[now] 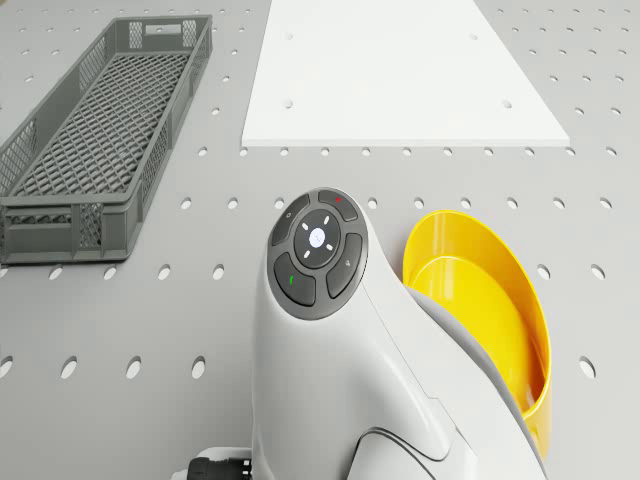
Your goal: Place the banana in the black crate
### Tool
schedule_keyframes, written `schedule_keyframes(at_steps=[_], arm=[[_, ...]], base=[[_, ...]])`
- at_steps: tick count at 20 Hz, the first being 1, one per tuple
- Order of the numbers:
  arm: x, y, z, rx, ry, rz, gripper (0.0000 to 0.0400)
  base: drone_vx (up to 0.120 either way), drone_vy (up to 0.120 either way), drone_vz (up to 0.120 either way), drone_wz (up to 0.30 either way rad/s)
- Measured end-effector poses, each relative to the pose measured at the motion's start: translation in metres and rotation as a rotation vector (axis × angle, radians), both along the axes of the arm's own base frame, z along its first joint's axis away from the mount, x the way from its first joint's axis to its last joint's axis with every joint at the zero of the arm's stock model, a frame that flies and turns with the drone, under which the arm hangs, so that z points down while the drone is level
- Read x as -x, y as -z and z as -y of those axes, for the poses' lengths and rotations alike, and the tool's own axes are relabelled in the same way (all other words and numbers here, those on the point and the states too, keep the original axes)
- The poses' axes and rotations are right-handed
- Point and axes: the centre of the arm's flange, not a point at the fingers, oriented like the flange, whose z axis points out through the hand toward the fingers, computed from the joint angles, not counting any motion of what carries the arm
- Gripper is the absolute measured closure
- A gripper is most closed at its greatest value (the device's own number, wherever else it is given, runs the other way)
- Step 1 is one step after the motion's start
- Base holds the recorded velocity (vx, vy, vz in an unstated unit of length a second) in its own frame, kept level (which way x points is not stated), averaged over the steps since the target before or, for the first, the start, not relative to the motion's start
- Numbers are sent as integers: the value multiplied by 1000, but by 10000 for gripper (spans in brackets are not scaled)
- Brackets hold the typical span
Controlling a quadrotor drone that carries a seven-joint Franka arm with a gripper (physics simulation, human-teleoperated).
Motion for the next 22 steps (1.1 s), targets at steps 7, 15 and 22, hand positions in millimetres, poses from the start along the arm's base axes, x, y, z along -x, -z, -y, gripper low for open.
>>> schedule_keyframes(at_steps=[7,15,22], arm=[[0,6,0,0,0,0,202],[0,7,0,0,0,0,202],[0,8,0,0,0,0,202]], base=[[120,120,120,0],[120,120,120,0],[120,120,34,0]])
